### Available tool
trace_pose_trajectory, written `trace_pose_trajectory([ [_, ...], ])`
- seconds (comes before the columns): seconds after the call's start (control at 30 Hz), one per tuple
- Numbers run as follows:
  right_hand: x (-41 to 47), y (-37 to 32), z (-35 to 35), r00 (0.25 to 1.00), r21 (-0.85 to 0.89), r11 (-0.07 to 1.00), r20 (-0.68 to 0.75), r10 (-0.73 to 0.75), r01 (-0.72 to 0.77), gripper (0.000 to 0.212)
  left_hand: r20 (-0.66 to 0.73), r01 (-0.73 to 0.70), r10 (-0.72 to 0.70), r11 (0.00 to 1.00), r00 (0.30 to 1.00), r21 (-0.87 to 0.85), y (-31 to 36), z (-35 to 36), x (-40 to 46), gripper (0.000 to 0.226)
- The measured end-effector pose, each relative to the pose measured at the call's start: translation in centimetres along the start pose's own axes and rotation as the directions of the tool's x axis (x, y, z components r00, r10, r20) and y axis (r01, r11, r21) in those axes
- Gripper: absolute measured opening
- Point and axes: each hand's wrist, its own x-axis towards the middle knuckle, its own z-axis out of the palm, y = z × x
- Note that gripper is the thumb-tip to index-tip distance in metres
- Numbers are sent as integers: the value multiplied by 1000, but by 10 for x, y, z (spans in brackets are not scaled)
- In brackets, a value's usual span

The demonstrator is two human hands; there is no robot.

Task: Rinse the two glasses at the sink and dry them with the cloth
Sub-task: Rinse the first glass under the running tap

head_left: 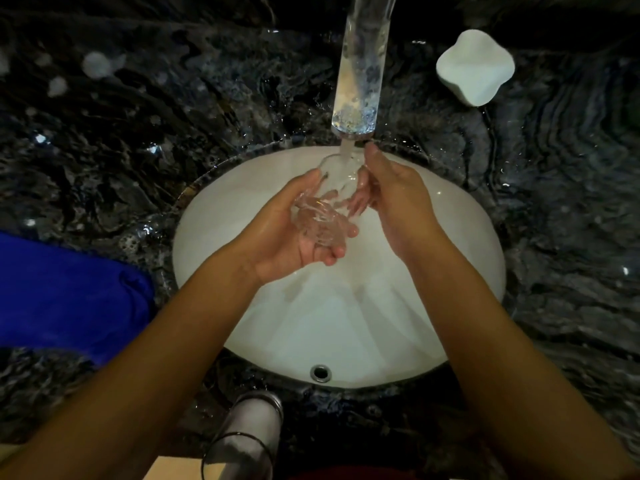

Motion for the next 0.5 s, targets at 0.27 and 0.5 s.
trace_pose_trajectory([
  [0.27, -13, -14, -10, 984, -156, 971, 15, -179, 179, 18, -79, 37, -37, 999, 996, 4, 8, 2, -26, 50],
  [0.5, -39, -50, -25, 944, -283, 930, 294, -148, 234, 17, -322, -85, 198, 940, 926, 332, 18, 23, -40, 53],
])
